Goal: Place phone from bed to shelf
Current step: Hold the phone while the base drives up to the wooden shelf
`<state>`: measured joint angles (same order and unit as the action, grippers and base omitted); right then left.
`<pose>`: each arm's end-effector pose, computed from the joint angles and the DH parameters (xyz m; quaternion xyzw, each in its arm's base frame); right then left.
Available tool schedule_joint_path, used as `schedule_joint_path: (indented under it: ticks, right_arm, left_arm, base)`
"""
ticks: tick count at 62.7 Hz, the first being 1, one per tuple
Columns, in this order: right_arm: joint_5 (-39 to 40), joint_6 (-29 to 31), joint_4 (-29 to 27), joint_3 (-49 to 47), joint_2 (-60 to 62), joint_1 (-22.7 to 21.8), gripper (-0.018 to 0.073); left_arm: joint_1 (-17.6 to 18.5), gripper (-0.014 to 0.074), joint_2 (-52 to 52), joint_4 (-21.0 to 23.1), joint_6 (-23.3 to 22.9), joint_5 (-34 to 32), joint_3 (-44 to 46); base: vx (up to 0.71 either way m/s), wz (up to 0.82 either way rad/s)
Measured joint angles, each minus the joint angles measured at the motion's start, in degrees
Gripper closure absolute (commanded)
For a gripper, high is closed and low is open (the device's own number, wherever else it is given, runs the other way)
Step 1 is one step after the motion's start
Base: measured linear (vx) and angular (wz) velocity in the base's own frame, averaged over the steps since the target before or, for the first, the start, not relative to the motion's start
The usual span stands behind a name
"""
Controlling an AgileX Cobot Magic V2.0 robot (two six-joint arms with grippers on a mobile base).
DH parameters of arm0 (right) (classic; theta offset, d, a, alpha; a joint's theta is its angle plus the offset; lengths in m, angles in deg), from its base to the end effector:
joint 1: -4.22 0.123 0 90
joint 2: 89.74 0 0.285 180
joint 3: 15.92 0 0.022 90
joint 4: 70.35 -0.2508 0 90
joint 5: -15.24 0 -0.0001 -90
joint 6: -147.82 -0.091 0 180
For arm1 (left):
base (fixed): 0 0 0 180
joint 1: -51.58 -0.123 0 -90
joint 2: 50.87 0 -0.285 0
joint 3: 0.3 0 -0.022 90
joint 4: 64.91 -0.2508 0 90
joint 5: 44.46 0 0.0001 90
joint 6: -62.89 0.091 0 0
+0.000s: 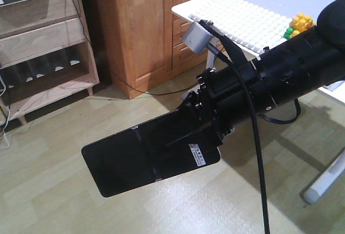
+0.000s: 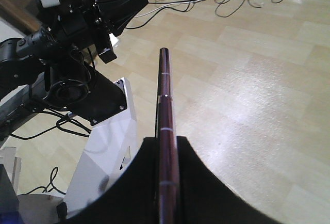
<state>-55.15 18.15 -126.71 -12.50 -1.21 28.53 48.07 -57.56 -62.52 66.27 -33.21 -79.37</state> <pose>0.2307 0.1825 0.3585 -0.4503 0.7560 0.4242 0.2139 0.0557 0.0027 0.1855 -0.0135 0.7488 0.0232 0.6622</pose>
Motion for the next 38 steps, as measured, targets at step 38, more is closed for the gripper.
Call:
schedule_joint_path:
  ticks: [38]
  right_arm:
    - [0.04,0.0,0.0,0.0,0.0,0.0,0.0561]
  left_arm:
    - [0.0,0.0595,0.0,0.0,0.0,0.0,0.0]
  base:
    - [0.47,0.05]
